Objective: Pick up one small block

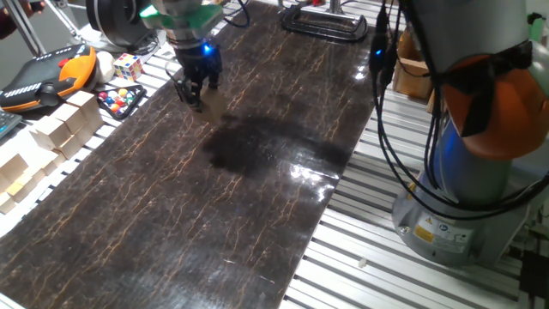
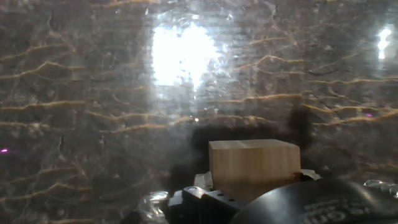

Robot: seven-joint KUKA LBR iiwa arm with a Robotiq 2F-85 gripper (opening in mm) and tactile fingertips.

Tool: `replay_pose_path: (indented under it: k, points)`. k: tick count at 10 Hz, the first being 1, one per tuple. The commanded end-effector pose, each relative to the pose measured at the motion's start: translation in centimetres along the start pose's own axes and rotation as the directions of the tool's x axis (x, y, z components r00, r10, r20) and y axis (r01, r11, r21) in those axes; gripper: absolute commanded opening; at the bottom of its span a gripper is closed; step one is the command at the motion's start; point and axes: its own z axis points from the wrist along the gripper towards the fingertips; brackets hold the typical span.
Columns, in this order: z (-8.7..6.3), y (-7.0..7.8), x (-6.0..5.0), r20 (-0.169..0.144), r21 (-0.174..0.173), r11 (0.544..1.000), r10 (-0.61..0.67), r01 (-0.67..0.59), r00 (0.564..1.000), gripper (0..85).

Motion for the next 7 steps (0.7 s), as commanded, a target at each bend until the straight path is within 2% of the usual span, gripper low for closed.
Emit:
replay_pose_path:
  k: [1, 3, 6, 7]
  points:
    - [-1.8, -0.3, 0.4, 0.011, 0.001, 1.000, -0.001, 0.001, 1.000, 0.7]
    - [-3.5, -0.8, 0.9, 0.032, -0.003, 1.000, -0.002, 0.003, 0.999, 0.7]
    - [-5.4, -0.9, 1.7, 0.080, 0.029, 1.000, 0.008, -0.010, 0.997, 0.7]
    - [-5.8, -0.8, 1.9, 0.082, 0.026, 1.000, 0.008, -0.010, 0.997, 0.7]
